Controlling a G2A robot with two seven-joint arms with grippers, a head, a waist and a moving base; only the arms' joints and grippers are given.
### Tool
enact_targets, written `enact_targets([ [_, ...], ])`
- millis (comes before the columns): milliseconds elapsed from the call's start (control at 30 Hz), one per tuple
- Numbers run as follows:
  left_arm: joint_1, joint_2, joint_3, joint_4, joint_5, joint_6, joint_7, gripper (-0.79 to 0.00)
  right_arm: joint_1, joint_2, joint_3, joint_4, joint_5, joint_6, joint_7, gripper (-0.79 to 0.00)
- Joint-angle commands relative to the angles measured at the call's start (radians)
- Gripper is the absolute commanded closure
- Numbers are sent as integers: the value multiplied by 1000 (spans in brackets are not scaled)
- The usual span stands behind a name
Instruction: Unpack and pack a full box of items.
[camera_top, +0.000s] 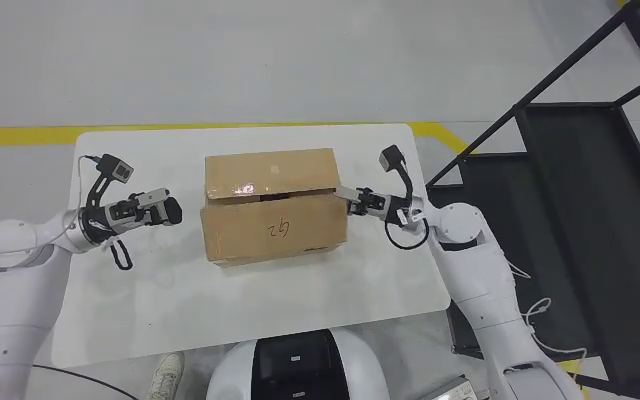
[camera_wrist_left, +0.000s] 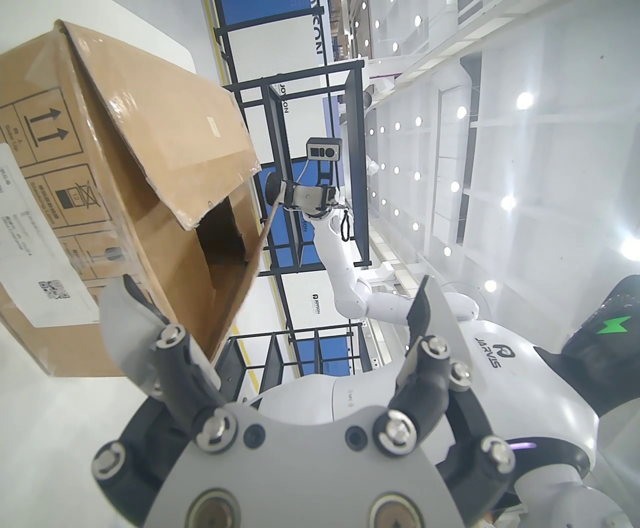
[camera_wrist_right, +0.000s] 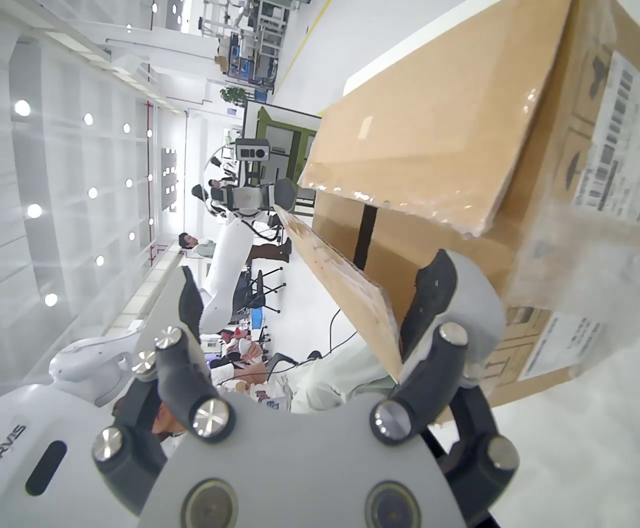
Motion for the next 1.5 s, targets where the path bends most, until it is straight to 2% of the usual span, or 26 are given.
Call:
enact_targets([
  [0,4,0,-2,-4,1,-1,2,-785,-12,5,12,-13,53,-16,62,-785],
  [267,11,-2,2,-17,5,-3,15,-785,-83,29,28,-83,182,-67,298,-785],
  [367,11,-4,8,-24,8,-2,18,-785,-116,39,25,-134,151,-53,348,-785],
  [467,15,-4,9,-35,16,-7,21,-785,-151,47,-2,-202,50,-29,370,-785],
  [667,25,-5,8,-80,-27,-14,-36,-785,-198,49,-121,-296,-203,53,259,-785],
  [933,6,-4,24,-126,61,24,-12,-785,-200,51,-199,-291,-303,88,157,-785],
  [1133,-31,-16,83,-87,79,70,-6,-785,-198,54,-223,-283,-340,111,89,-785],
  [1467,-87,-40,138,45,33,-1,7,-785,-190,63,-244,-281,-316,101,74,-785],
])
